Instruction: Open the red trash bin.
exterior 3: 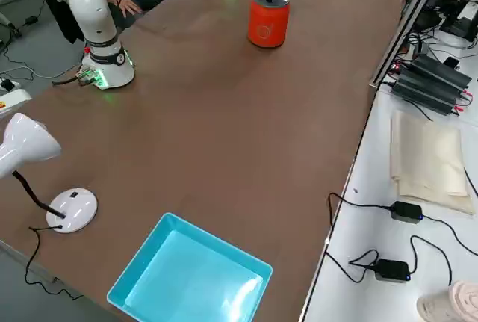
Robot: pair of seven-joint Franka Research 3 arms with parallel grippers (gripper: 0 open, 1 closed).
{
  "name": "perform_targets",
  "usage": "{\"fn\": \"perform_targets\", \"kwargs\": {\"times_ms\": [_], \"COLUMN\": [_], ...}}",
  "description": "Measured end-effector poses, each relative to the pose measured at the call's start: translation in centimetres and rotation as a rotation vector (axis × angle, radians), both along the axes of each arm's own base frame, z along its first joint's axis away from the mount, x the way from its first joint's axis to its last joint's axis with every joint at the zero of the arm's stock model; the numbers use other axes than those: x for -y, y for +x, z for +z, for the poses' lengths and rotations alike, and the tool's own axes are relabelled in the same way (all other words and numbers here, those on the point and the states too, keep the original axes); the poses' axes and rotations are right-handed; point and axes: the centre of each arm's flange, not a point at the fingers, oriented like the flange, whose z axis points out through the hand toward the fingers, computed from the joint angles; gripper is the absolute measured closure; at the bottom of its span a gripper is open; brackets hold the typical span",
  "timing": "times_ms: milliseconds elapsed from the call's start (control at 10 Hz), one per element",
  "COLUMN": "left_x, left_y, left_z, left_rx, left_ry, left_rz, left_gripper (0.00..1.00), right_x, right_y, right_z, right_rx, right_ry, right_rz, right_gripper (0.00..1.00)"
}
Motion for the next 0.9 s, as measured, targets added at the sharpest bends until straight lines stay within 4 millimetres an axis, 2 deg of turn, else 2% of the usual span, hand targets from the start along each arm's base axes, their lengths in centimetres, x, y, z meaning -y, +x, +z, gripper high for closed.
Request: {"fn": "perform_targets", "kwargs": {"times_ms": [100, 200, 300, 500, 700, 900], "left_x": [0.0, 0.0, 0.0, -0.2, -0.9, -3.4], "left_y": [0.0, 0.0, 0.0, 0.2, 1.2, 4.4], "left_z": [0.0, 0.0, 0.0, 0.0, 1.5, 5.8], "left_rx": [0.000, 0.000, 0.000, -0.001, -0.016, -0.032], "left_ry": [0.000, 0.000, 0.000, 0.001, 0.013, 0.023], "left_rz": [0.000, 0.001, 0.001, 0.006, 0.020, 0.072], "left_gripper": [0.99, 0.99, 0.99, 0.99, 0.97, 0.73], "right_x": [0.5, 1.6, 3.2, 7.9, 15.0, 23.7], "right_y": [0.5, 1.7, 3.1, 5.2, 7.5, 10.4], "right_z": [0.9, 2.7, 5.2, 11.2, 17.0, 21.9], "right_rx": [-0.015, -0.023, -0.027, -0.040, -0.061, -0.017], "right_ry": [-0.017, -0.024, -0.025, -0.031, -0.049, -0.043], "right_rz": [-0.008, -0.029, -0.056, -0.080, -0.070, -0.097], "right_gripper": [0.99, 0.99, 0.99, 0.98, 0.96, 0.94]}}
